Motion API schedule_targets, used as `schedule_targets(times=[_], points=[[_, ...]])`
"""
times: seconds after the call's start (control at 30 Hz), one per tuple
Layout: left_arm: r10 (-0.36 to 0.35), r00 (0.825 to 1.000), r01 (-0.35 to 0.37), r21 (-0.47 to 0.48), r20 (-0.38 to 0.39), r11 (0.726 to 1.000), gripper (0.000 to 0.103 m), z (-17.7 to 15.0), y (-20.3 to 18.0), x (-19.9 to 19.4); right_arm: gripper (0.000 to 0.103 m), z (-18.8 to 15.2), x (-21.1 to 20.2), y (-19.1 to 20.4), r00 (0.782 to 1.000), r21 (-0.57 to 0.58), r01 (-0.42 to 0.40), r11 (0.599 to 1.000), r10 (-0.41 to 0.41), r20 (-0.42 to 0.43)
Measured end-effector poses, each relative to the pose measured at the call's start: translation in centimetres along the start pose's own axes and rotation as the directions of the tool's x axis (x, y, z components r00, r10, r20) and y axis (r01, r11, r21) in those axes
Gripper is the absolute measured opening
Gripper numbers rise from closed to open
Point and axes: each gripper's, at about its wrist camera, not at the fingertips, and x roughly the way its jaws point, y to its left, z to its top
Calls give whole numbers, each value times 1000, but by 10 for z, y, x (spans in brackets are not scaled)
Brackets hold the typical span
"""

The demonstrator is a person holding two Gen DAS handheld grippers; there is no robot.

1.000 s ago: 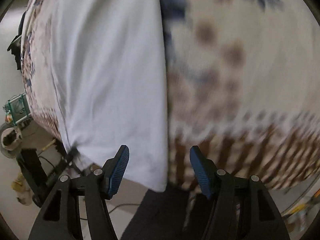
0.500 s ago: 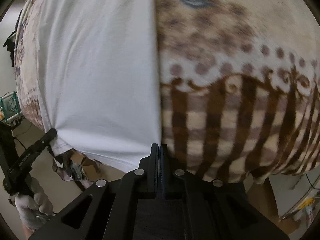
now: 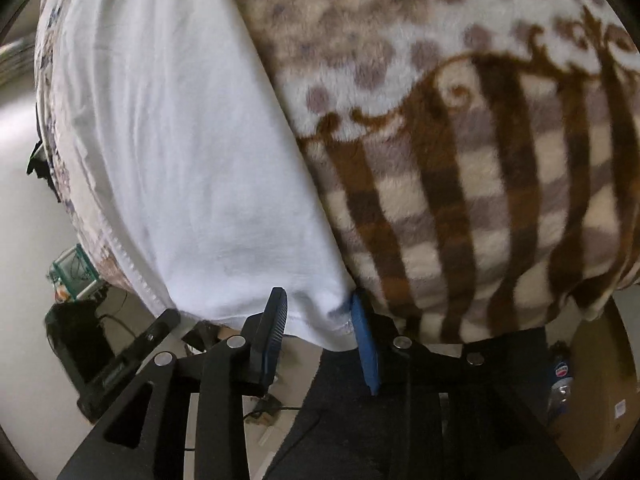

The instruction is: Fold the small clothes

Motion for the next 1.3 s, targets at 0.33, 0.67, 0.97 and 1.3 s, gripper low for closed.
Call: schedule_targets(times=[0.33, 0.67, 0.97, 1.3], points=[[42, 999, -44, -63, -24, 997, 5, 11, 25, 13, 10, -6, 16, 40, 988, -35, 152, 988, -151, 28], [81, 986, -82, 0, 143, 997, 92, 64, -32, -65, 72, -2, -39, 111, 978, -113, 184, 976, -170, 124], [30, 934, -95, 169, 355, 981, 100, 246, -133, -85, 89, 78, -134, 200, 926, -169, 110, 980, -39, 376], [2, 955, -38, 116, 297, 993, 100, 432, -165, -25, 89, 315, -219, 207, 870, -203, 47, 978, 60, 489]])
